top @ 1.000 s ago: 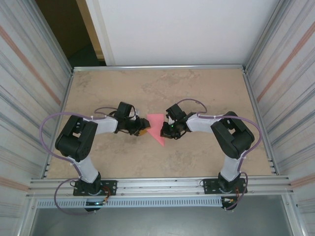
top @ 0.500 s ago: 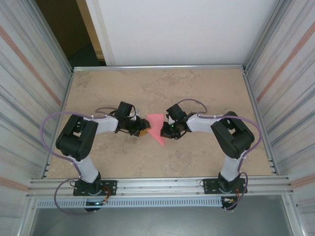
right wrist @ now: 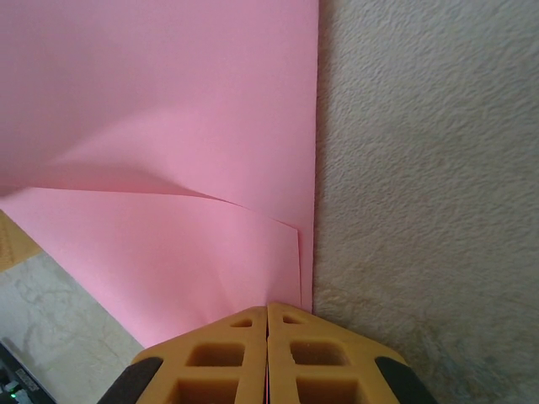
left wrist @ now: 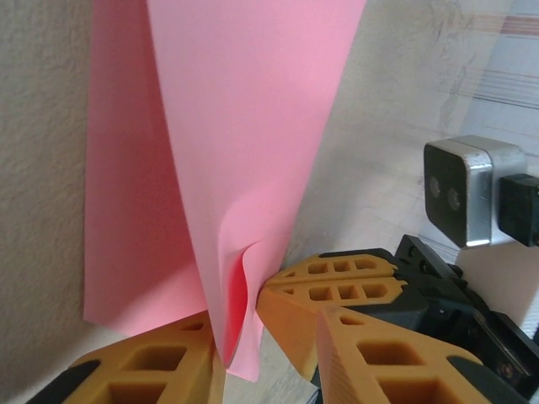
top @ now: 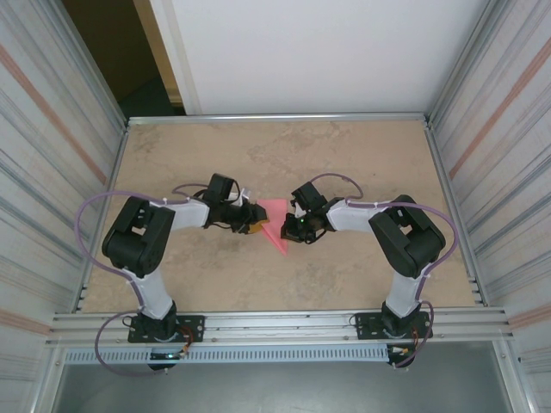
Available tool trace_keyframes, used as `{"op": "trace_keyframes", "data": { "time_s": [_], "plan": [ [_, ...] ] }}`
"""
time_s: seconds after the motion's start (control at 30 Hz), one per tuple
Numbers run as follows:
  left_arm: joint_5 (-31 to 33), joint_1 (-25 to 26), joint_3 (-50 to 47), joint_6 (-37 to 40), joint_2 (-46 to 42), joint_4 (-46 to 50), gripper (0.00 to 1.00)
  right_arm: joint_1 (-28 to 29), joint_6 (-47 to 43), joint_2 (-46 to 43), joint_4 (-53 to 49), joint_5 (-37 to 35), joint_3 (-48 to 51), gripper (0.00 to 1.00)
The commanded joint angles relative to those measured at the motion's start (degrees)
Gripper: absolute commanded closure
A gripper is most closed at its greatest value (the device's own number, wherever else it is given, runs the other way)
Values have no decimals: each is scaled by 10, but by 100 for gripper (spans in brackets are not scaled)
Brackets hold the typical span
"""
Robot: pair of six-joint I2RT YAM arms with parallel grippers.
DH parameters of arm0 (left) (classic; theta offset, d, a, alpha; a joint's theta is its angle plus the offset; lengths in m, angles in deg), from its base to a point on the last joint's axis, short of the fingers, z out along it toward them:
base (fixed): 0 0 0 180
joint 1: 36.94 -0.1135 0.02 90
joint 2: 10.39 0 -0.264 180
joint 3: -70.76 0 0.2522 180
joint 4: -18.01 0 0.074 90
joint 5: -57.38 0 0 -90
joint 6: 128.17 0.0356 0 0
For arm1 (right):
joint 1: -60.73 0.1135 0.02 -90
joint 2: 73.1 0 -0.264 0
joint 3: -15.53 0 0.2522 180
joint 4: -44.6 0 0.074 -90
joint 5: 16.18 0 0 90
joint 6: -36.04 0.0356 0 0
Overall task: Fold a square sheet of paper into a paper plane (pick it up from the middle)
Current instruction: Third fold the triangle at the center of the table, then fourth fold the wing at the center of the table.
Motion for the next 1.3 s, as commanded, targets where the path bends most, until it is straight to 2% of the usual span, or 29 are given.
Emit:
{"op": "trace_keyframes", "data": {
  "time_s": [0.0, 0.17, 0.43, 0.73, 0.93, 1.27],
  "plan": [
    [-20, 4, 21, 35, 13, 28, 68, -5, 6, 17, -19, -16, 15, 92],
    [-19, 3, 33, 55, 22, 49, 74, -5, -5, 7, -11, -9, 15, 90],
    [-11, 4, 37, 58, 21, 58, 89, -5, -49, -34, -24, -34, 5, 80],
    [69, 4, 31, 7, -30, 78, 92, 11, -117, -116, -45, -139, 6, 57],
    [119, 10, 29, -49, -51, 81, 91, 66, -186, -129, -49, -231, 0, 59],
    [129, 21, 69, -60, -22, 130, 91, 140, -253, -61, -49, -298, -40, 62]
  ]
}}
